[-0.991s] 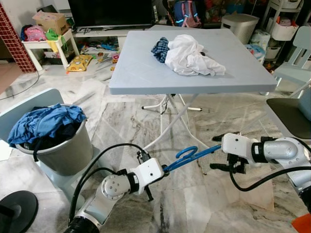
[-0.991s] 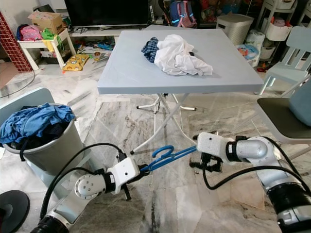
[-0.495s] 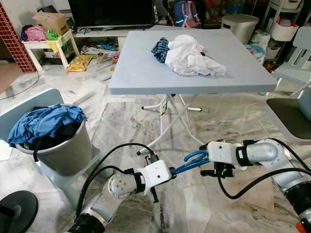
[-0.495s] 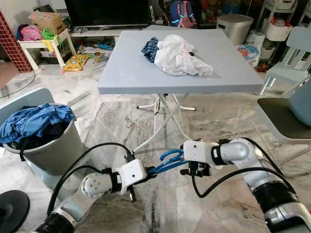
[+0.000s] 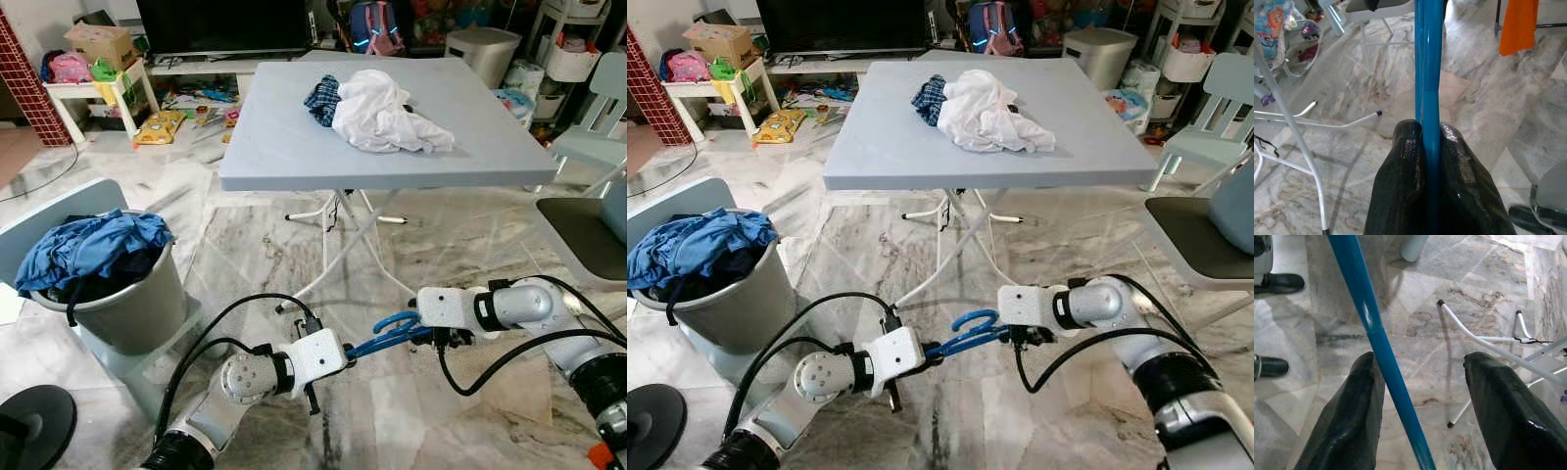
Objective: Hang hanger
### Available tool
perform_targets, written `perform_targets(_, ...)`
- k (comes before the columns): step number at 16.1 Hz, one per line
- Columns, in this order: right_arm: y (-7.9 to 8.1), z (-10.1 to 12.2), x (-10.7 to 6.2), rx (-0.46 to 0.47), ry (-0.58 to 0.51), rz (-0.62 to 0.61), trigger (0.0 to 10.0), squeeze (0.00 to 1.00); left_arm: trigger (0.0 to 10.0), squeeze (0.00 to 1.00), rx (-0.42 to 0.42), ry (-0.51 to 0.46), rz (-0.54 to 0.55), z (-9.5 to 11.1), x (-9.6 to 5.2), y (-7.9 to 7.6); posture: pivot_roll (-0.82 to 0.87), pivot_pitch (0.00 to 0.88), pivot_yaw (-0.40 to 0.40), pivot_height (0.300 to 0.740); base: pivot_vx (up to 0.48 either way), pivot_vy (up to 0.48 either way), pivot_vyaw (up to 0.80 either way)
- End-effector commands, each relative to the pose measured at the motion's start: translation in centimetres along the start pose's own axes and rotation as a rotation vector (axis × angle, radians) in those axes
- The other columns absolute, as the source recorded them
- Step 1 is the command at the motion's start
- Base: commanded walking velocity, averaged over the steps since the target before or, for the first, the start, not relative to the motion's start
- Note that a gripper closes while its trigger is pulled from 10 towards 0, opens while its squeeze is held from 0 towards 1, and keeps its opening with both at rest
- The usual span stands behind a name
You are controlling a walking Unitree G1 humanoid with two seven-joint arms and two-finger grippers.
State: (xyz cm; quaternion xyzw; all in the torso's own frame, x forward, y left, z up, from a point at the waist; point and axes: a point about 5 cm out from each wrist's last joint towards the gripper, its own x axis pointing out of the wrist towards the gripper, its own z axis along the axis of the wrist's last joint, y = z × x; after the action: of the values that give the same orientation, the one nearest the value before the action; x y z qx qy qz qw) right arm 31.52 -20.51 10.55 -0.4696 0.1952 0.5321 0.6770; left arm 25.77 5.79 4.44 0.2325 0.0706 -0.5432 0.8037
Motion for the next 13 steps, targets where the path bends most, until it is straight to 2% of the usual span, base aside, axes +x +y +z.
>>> perform_targets(1, -0.3, 0.0, -0.2, -0.039, 0.026, 0.023, 0.0, 0.0, 10.0, 0.0, 0.041, -0.008, -0.014, 0.5, 0.3, 0.2, -0.18, 0.0, 0.025, 0.74, 0.0, 0.0, 0.0)
perform_targets(4, 0.1, -0.7, -0.5, -0.063, 0.088, 0.112, 0.0, 0.0, 10.0, 0.0, 0.054, 0.003, -0.024, 0.3, 0.3, 0.2, -0.18, 0.0, 0.025, 0.74, 0.0, 0.0, 0.0)
perform_targets(8, -0.1, -1.2, -0.7, -0.081, 0.126, 0.143, 0.0, 0.0, 10.0, 0.0, 0.063, 0.007, -0.034, 0.2, 0.5, 0.1, -0.18, 0.0, 0.023, 0.74, 0.0, 0.0, 0.0)
perform_targets(13, -0.1, -1.1, -0.5, -0.077, 0.119, 0.16, 0.0, 0.0, 10.0, 0.0, 0.072, 0.008, -0.037, 0.2, 0.5, 0.0, -0.18, 0.0, 0.022, 0.74, 0.0, 0.0, 0.0)
